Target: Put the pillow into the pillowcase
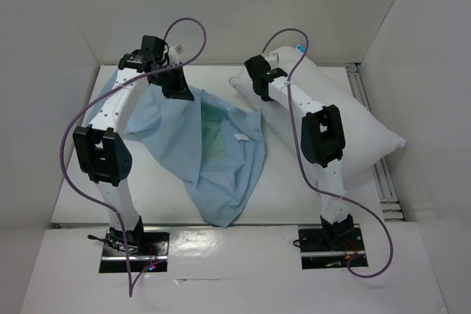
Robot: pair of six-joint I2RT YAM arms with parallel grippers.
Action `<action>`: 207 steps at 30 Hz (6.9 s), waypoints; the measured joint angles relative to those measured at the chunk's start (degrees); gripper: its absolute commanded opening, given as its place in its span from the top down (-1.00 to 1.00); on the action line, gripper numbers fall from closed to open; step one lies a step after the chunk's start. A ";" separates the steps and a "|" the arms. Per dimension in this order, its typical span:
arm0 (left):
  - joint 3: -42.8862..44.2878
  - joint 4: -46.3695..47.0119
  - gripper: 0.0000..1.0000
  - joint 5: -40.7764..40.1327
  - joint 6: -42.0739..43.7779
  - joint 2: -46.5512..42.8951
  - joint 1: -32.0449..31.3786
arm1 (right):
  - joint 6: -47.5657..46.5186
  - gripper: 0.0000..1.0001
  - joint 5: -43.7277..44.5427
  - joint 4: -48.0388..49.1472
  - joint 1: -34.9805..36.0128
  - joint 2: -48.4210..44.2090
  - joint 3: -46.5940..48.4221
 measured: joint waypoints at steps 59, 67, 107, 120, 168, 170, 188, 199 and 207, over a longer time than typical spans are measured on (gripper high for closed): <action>-5.44 1.51 1.00 4.09 -1.51 -2.25 1.73 | -5.14 -0.98 -52.52 -3.39 14.16 -54.03 -30.71; -5.44 1.75 1.00 4.98 -1.51 -2.64 1.73 | -4.85 -0.93 -34.45 -5.95 31.23 -33.90 -25.20; -14.64 3.39 0.05 6.67 1.77 -11.02 1.62 | 6.03 1.00 -21.42 10.36 16.41 -16.72 -14.60; -24.90 2.49 0.72 -9.03 -0.42 -16.02 -0.11 | 7.52 1.00 -25.53 13.77 14.21 -16.72 -16.44; -33.59 13.00 -1.00 4.44 -0.02 -15.30 -2.89 | 5.42 -0.65 -32.35 16.74 14.10 -23.26 -22.60; -32.59 11.78 -1.00 3.26 0.24 -15.56 -2.91 | 5.14 -0.68 -31.45 15.19 14.91 -24.90 -22.60; -39.74 13.88 0.16 2.58 -4.63 -19.26 4.17 | 4.11 -1.00 -14.88 3.76 32.59 -27.30 -19.58; -40.98 17.11 0.16 5.18 -5.84 -19.21 5.60 | 10.19 1.00 -13.77 7.58 29.99 -18.21 -22.32; -36.02 15.39 -0.41 2.69 -4.00 -14.69 -0.92 | 10.58 1.00 -37.40 24.39 16.20 -40.22 -42.49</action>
